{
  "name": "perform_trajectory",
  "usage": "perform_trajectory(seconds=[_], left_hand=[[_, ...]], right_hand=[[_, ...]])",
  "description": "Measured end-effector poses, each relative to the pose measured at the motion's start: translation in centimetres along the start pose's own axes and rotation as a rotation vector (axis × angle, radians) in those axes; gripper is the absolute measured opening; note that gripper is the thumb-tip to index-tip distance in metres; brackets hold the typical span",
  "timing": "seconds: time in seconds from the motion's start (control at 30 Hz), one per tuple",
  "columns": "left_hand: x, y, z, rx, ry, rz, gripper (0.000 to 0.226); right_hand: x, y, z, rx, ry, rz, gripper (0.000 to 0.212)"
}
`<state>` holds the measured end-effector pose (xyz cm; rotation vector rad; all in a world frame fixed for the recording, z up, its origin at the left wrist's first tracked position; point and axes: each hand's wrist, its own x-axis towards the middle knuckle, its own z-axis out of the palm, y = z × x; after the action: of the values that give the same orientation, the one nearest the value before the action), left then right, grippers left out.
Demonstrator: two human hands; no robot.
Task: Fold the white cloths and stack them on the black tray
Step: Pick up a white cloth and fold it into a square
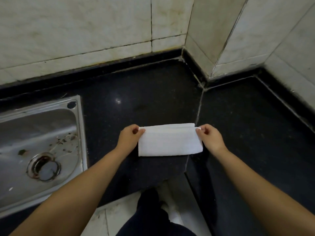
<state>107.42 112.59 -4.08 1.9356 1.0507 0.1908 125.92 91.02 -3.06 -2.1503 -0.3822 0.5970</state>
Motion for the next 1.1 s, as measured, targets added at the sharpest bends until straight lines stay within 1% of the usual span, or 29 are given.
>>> perform_trajectory(seconds=[0.1, 0.17, 0.2, 0.27, 0.3, 0.37, 0.4, 0.43, 0.5, 0.57, 0.6, 0.67, 0.77, 0.83, 0.87, 0.93, 1.0, 1.03, 1.1], left_hand=[[1.7, 0.0, 0.9, 0.234, 0.1, 0.056, 0.02], [2.1, -0.2, 1.3, 0.405, 0.119, 0.081, 0.019], [2.2, -0.5, 1.5, 0.45, 0.128, 0.083, 0.019], [2.3, -1.1, 1.9, 0.465, 0.156, 0.076, 0.019], [2.3, -1.3, 1.9, 0.456, 0.173, 0.072, 0.02], [2.1, -1.5, 2.0, 0.425, 0.212, 0.066, 0.03], [1.7, -1.6, 2.0, 0.406, 0.228, 0.07, 0.035], [1.0, -1.7, 2.0, 0.394, 0.233, 0.082, 0.04], [-0.6, -2.4, 2.2, 0.422, 0.211, 0.115, 0.051], [-2.0, -3.5, 2.5, 0.518, 0.185, 0.139, 0.061], [-2.4, -4.0, 2.6, 0.582, 0.177, 0.142, 0.064], [-2.7, -4.6, 2.6, 0.674, 0.191, 0.147, 0.067], [-2.8, -4.7, 2.5, 0.738, 0.191, 0.129, 0.068], [-3.0, -4.4, 2.6, 0.717, 0.177, 0.121, 0.066], [-2.8, -4.1, 2.5, 0.671, 0.159, 0.103, 0.063], [-1.5, -3.4, 1.7, 0.491, 0.083, 0.063, 0.044], [0.4, -1.3, -0.3, 0.266, 0.04, 0.098, 0.019], [1.5, 0.1, -1.6, 0.16, 0.048, 0.136, 0.014], [3.4, 3.5, -4.3, 0.032, 0.129, 0.22, 0.015]], right_hand=[[2.8, -0.8, 1.2, -0.101, 0.032, 0.022, 0.02], [3.9, -0.8, 2.0, -0.204, 0.027, 0.03, 0.017], [4.1, -0.8, 2.3, -0.269, 0.03, 0.031, 0.014], [4.0, -0.7, 2.8, -0.419, 0.06, 0.006, 0.012], [3.9, -0.8, 3.0, -0.504, 0.081, -0.023, 0.015], [3.8, -1.4, 3.3, -0.672, 0.11, -0.106, 0.029], [3.9, -2.1, 3.7, -0.733, 0.098, -0.162, 0.036], [4.1, -3.0, 4.4, -0.77, 0.059, -0.217, 0.04], [4.5, -5.3, 6.7, -0.782, -0.094, -0.318, 0.04], [4.2, -7.5, 10.1, -0.774, -0.287, -0.4, 0.041], [3.9, -8.2, 11.7, -0.783, -0.356, -0.44, 0.042], [3.3, -9.0, 14.4, -0.857, -0.398, -0.508, 0.043], [3.5, -9.7, 15.7, -0.998, -0.424, -0.534, 0.032], [3.7, -10.1, 15.3, -0.965, -0.484, -0.481, 0.026], [3.8, -10.6, 14.7, -0.874, -0.516, -0.425, 0.024], [4.0, -12.0, 13.0, -0.615, -0.531, -0.339, 0.022], [4.5, -13.9, 10.8, -0.425, -0.463, -0.355, 0.024], [4.9, -15.0, 9.5, -0.371, -0.408, -0.387, 0.023], [5.7, -17.1, 7.1, -0.255, -0.31, -0.439, 0.014]])
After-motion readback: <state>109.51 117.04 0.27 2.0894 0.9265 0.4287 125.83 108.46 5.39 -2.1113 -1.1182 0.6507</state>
